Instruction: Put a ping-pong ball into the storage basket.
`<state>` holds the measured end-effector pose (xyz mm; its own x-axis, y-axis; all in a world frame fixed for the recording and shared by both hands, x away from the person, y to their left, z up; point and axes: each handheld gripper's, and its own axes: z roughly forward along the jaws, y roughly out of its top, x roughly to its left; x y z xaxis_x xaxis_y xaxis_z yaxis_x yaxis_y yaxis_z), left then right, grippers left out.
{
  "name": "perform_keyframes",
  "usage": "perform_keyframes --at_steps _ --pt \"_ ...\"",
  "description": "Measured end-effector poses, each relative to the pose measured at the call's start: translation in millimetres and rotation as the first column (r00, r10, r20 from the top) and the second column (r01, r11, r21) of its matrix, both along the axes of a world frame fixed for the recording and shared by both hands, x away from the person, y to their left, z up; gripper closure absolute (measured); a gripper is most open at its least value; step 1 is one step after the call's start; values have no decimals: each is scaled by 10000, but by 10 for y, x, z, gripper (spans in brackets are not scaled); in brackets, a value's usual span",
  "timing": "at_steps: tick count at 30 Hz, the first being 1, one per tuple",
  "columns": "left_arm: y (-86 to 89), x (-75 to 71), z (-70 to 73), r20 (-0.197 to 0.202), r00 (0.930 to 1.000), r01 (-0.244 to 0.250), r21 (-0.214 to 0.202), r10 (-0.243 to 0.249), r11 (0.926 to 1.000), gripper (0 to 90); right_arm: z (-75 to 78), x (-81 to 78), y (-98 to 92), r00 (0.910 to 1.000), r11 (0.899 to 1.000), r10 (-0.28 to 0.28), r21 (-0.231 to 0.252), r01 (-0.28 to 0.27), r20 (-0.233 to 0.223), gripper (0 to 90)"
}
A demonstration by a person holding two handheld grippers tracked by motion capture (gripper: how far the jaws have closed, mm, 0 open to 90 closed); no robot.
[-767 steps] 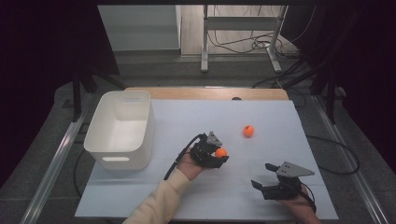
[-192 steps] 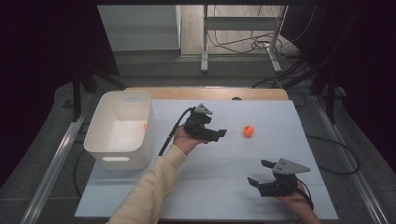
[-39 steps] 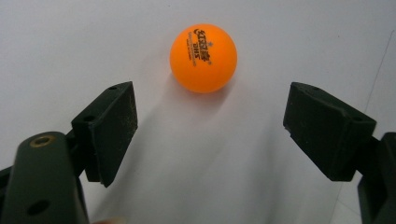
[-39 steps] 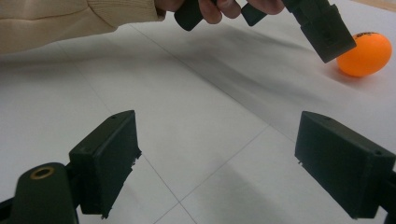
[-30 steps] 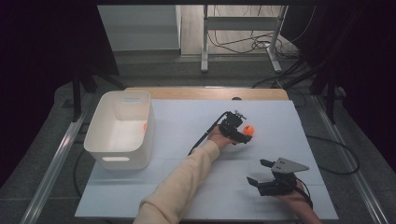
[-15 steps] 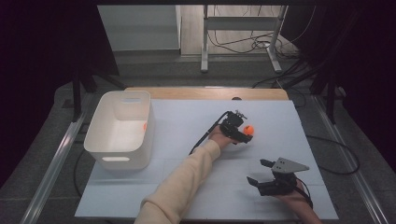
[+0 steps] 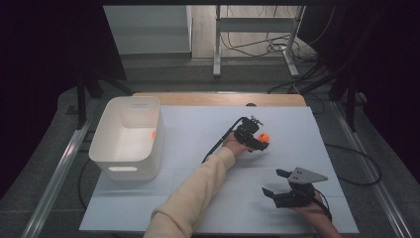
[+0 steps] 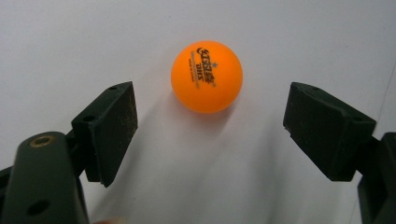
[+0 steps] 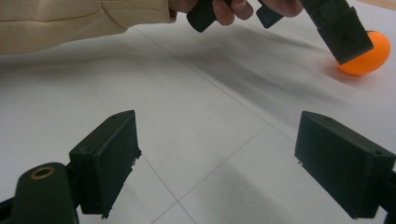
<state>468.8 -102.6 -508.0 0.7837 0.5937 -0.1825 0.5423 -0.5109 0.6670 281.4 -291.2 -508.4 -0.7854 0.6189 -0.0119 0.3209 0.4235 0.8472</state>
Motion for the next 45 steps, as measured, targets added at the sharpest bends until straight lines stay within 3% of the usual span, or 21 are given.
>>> perform_keyframes --at_steps 33,45 --pt "-112 74 -49 -38 10000 48 112 -47 9999 187 6 8 -13 10000 10000 -43 77 43 -26 142" --pt "-134 101 -60 171 9998 77 158 -80 9998 226 11 8 -17 10000 9999 -51 92 51 -16 141"
